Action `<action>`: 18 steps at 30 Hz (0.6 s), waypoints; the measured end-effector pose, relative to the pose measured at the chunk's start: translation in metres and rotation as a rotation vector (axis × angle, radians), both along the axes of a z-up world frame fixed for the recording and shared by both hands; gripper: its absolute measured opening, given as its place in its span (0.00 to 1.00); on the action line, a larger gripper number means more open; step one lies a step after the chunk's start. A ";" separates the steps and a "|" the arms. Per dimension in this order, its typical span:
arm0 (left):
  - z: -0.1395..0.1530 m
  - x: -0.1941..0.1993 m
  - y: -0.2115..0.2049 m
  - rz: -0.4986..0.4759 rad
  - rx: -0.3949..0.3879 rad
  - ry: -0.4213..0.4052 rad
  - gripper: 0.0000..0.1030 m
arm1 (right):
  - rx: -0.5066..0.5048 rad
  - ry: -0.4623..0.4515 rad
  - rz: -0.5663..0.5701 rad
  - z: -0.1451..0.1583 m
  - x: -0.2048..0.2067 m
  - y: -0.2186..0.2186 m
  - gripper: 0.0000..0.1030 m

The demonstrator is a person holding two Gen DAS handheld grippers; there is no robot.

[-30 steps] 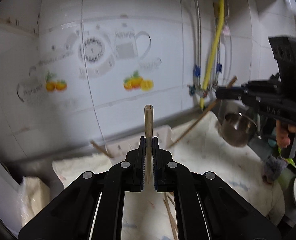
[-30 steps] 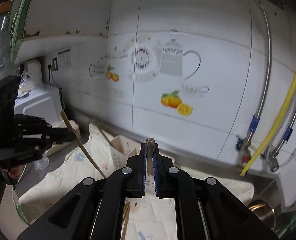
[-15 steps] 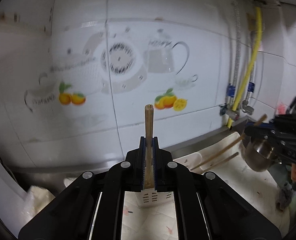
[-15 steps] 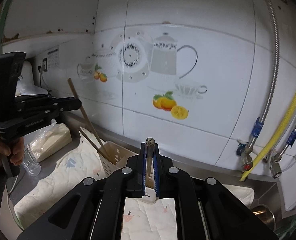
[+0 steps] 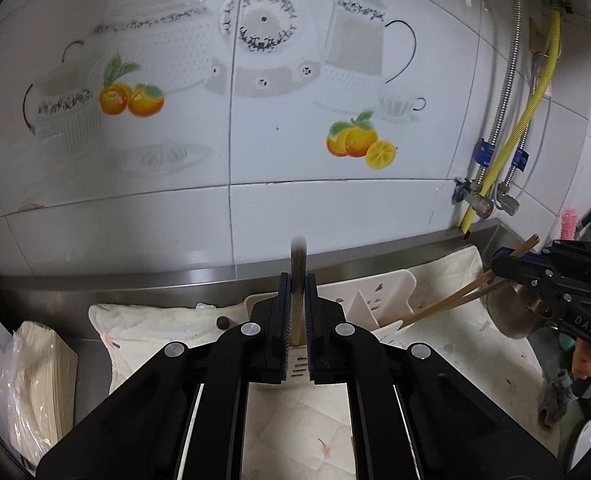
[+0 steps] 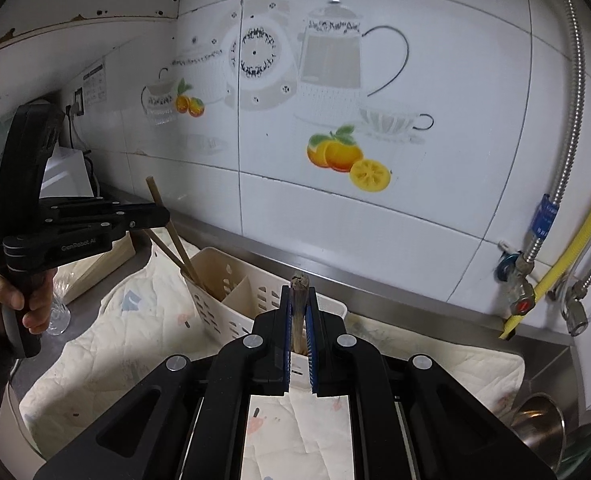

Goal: Organize utensils
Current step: 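Open both grippers to drop the chopsticks into the holder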

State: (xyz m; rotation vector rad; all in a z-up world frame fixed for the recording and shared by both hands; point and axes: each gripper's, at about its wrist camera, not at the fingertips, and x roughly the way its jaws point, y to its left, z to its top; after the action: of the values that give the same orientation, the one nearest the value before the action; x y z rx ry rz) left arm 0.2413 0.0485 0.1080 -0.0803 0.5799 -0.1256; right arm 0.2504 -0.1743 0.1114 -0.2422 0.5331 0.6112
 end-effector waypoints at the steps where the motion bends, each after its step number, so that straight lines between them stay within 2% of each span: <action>1: -0.001 -0.001 0.001 -0.001 -0.003 -0.001 0.07 | 0.000 0.003 -0.002 -0.001 0.001 0.000 0.06; 4: -0.001 -0.002 0.001 -0.001 -0.009 -0.005 0.11 | 0.004 0.005 -0.008 -0.002 0.002 -0.001 0.07; 7: 0.002 -0.006 0.001 0.011 -0.009 -0.015 0.24 | 0.015 0.001 -0.012 0.001 0.002 -0.003 0.07; 15: 0.013 -0.041 0.000 0.010 -0.009 -0.065 0.27 | 0.041 -0.056 -0.012 0.013 -0.024 -0.015 0.09; 18: 0.007 -0.061 -0.006 0.011 0.009 -0.066 0.35 | 0.060 -0.066 -0.002 0.011 -0.042 -0.021 0.12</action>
State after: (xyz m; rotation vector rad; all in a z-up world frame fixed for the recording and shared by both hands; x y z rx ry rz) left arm 0.1806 0.0423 0.1153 -0.0705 0.5138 -0.1141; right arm 0.2086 -0.1952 0.1225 -0.2041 0.4510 0.6142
